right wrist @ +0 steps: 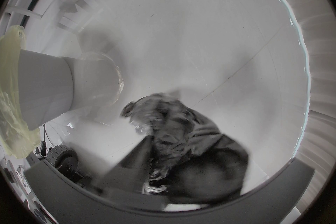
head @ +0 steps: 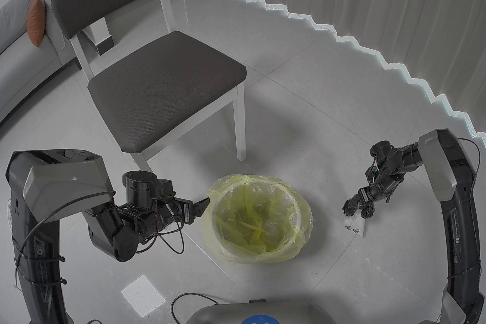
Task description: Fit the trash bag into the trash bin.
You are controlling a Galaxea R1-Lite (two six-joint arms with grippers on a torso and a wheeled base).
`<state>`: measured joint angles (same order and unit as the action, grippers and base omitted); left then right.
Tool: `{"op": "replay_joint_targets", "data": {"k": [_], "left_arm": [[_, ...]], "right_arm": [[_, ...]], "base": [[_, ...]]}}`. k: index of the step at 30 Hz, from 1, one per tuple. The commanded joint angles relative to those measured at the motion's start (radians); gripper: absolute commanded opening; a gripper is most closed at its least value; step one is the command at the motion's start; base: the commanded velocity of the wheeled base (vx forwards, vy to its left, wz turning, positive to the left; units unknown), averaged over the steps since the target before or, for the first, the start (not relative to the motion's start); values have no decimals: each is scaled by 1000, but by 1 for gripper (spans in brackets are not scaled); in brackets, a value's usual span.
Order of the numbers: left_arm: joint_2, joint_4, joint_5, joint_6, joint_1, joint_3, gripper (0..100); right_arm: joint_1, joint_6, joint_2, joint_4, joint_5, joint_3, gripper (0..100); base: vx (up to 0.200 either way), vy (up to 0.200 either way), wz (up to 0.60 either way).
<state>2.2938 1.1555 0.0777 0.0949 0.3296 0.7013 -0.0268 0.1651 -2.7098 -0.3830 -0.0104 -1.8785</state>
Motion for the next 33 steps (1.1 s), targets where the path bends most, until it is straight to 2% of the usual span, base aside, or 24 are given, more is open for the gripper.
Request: {"op": "replay_joint_targets", "data": {"k": [1,7,14,19,23,30,32,33], "left_arm": [[-94,30,-2,29,20,-59,100],[-139,41,-1,45,23,-92,100],[-136,158,10,42,46,-131,100],[-166,171,10,40,55,-126,100],[-208,171,10,42,45,-129,100],[-229,170,10,42,51,-141,100],[-237,171,10,42,48,-143,100],[-237,171,10,42,48,-143,100]], "right_arm": [[10,1,193,62,-16,136,0],[21,1,337,108,-20,266,0],[27,1,545,210,-23,440,0],[97,-6,673,338,-31,572,0],[225,-6,821,450,-25,690,0],[433,-12,903,466,-8,713,0],[485,-18,903,484,10,726,0],[485,-18,903,484,10,726,0]], "base": [[0,0,0],[0,0,0],[0,0,0],[0,0,0],[0,0,0],[0,0,0],[0,0,0],[0,0,0]]}}
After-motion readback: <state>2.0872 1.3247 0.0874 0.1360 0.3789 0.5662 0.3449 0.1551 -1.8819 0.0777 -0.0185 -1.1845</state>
